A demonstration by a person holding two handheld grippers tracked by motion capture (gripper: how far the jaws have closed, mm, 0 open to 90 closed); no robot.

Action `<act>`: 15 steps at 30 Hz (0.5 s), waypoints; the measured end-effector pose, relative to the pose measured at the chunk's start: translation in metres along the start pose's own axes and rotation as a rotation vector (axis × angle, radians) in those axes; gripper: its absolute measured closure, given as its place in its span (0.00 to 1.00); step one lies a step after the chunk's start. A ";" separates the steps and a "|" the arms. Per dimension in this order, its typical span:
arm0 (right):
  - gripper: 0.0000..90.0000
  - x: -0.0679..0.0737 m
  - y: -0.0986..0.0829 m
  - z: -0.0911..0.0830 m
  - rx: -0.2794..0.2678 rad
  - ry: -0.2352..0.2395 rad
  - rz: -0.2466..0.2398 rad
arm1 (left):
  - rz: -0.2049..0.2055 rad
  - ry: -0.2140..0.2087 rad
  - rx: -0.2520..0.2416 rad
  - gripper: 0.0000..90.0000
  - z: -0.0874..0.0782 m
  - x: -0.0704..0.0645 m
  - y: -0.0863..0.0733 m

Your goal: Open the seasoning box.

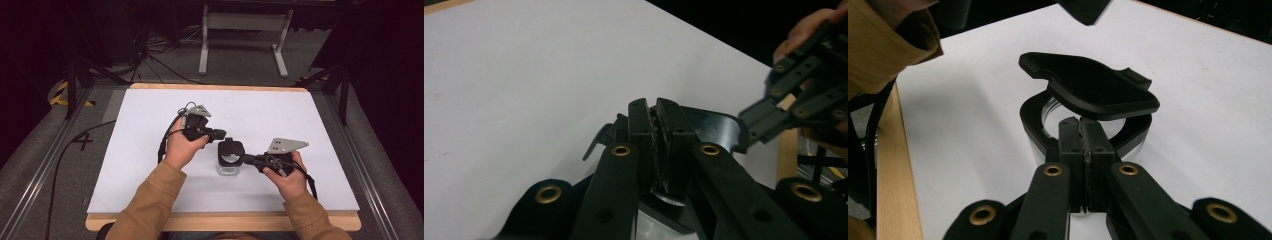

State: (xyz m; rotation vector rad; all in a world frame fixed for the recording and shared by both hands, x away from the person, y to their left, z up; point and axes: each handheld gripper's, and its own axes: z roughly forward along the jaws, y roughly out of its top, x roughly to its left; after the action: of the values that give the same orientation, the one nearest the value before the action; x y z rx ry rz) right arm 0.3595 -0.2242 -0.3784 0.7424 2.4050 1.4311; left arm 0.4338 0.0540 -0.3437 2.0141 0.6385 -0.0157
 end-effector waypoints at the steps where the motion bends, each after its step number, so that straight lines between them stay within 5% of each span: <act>1: 1.00 -0.001 0.001 0.000 -0.001 0.000 -0.001 | -0.005 0.001 -0.005 0.96 -0.004 -0.002 -0.001; 15: 1.00 -0.010 0.019 0.004 -0.042 0.028 -0.023 | 0.036 -0.039 0.124 1.00 -0.031 -0.030 -0.011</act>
State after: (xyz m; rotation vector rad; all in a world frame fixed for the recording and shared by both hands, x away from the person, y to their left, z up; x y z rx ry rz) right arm 0.3748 -0.2193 -0.3643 0.6874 2.3886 1.4879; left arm 0.3949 0.0707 -0.3285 2.1389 0.5887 -0.0750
